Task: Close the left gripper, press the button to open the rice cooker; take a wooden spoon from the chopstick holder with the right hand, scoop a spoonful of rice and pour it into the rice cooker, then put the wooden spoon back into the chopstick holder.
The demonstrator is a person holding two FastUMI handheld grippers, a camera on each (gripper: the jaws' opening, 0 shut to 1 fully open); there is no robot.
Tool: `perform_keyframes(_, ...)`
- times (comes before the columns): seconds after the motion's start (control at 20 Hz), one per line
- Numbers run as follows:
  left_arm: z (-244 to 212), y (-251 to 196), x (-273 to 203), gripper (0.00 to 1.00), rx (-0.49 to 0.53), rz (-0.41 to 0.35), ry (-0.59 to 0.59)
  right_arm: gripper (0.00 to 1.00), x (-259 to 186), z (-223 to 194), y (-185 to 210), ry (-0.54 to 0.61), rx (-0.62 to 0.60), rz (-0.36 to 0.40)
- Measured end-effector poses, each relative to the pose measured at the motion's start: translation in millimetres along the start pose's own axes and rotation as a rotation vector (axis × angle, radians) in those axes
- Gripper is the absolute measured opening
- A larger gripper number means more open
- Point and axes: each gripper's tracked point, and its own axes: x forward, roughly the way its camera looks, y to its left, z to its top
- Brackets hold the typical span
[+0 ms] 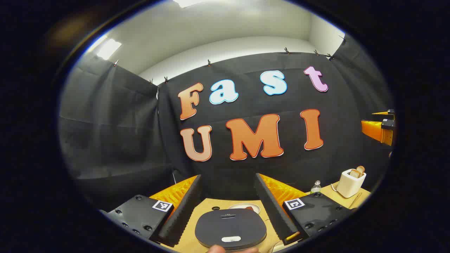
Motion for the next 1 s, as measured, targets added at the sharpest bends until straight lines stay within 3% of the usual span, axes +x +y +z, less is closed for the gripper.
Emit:
perform_keyframes(0.15,-3.3,-4.6,-4.0,1.00,0.007,0.025,0.011,0.93,-1.3,-7.5,-5.4,0.030,0.040,0.027)
perform_keyframes(0.5,14.0,-14.0,-13.8,1.00,0.030,0.055,-0.023,0.93,-9.2,-20.4,5.1,0.048,0.003,0.073)
perform_keyframes(0.55,16.0,-16.6,-15.5,0.92,0.030,0.055,-0.027,0.93,-10.6,-20.6,6.6,0.050,0.022,0.078)
perform_keyframes(0.6,16.7,-18.4,-16.3,1.00,0.031,0.059,-0.026,0.93,-11.3,-21.5,9.2,0.054,0.037,0.080)
perform_keyframes(0.65,17.0,-20.5,-17.8,0.92,0.030,0.059,-0.025,0.93,-12.1,-23.2,11.9,0.057,0.044,0.087)
perform_keyframes(0.7,17.3,-21.2,-19.2,0.99,0.023,0.063,-0.024,0.93,-14.1,-25.8,13.4,0.059,0.043,0.091)
perform_keyframes(0.75,16.5,-20.1,-20.8,0.99,0.021,0.068,-0.022,0.93,-13.5,-27.0,11.3,0.059,0.040,0.081)
perform_keyframes(0.8,16.1,-20.5,-21.9,0.92,0.013,0.072,-0.017,0.93,-12.4,-29.6,8.3,0.064,0.044,0.071)
perform_keyframes(1.0,14.9,-23.2,-24.9,1.00,-0.008,0.038,-0.005,0.93,-14.6,-33.3,-2.2,0.080,0.086,0.034)
